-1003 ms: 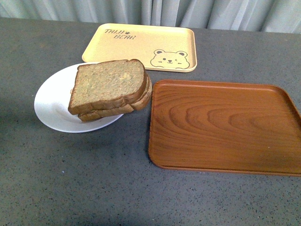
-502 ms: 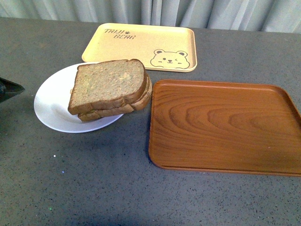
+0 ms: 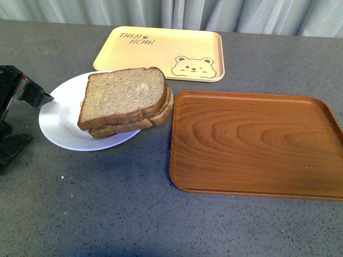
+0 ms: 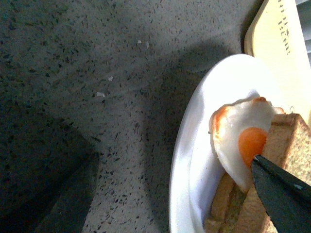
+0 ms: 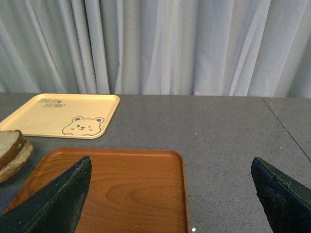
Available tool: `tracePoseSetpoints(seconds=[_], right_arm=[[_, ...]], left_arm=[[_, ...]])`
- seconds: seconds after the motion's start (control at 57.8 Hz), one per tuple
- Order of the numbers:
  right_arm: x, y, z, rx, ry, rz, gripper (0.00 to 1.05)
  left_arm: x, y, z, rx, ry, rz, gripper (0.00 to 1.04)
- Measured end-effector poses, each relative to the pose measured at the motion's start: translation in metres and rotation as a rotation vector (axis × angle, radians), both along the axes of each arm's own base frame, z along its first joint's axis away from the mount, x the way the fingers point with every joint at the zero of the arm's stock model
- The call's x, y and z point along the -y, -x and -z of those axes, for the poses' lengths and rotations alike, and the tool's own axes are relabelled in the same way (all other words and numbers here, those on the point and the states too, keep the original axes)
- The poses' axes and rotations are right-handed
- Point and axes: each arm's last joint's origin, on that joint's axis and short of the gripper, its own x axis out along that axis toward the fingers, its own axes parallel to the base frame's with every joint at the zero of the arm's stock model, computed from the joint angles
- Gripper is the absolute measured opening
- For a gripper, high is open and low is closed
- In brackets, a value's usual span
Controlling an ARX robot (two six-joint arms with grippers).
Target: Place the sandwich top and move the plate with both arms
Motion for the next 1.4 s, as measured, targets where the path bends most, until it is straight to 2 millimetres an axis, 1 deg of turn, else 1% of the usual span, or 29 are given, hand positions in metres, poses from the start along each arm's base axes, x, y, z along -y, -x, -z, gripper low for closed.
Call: tracePoseSetpoints(seconds=[0.311,0.571,0.657,0.709,0.744,0.796,0.865,0.899,0.934,1.141,1.262,1.332,1.366,1.401], right_arm=[[0.000,0.000,0.000,0.000,0.000,0.000,0.96],[0.000,0.000,0.000,0.000,0.000,0.000,0.96],[0.000,0.000,0.000,0.000,0.000,0.000,0.96],[0.000,0.000,0.000,0.000,0.000,0.000,0.96],[0.000,0.000,0.000,0.000,0.000,0.000,0.96],[0.000,0.000,0.000,0.000,0.000,0.000,0.96],[0.000,0.000,0.000,0.000,0.000,0.000,0.96],[0.000,0.000,0.000,0.000,0.000,0.000,0.96],[0.000,0.000,0.000,0.000,0.000,0.000,0.96],[0.000,0.000,0.000,0.000,0.000,0.000,0.96],[0.000,0.000,0.000,0.000,0.000,0.000,0.96],[0.000,0.000,0.000,0.000,0.000,0.000,0.96],[0.000,0.000,0.000,0.000,0.000,0.000,0.96],[0.000,0.000,0.000,0.000,0.000,0.000,0.96]], left_arm=[[0.003,-0.020,0.004,0.014,0.073,-0.027,0.96],[0.010,-0.025,0.008,0.024,0.109,-0.024,0.95],[0.012,-0.025,0.010,0.021,0.119,-0.026,0.89],[0.013,-0.025,0.012,0.019,0.129,-0.024,0.82],[0.014,-0.024,0.014,0.014,0.141,-0.020,0.73],[0.016,-0.024,0.016,0.004,0.153,-0.013,0.62],[0.018,-0.023,0.018,0.000,0.164,-0.003,0.51],[0.019,-0.022,0.018,-0.001,0.166,0.003,0.48],[0.019,-0.022,0.019,-0.001,0.169,0.008,0.41],[0.019,-0.021,0.020,0.010,0.174,0.015,0.32],[0.019,-0.019,0.021,0.022,0.179,0.015,0.17],[0.019,-0.018,0.021,0.029,0.186,0.027,0.06],[0.019,-0.017,0.022,0.033,0.190,0.035,0.02],[0.019,-0.017,0.022,0.037,0.195,0.035,0.02]])
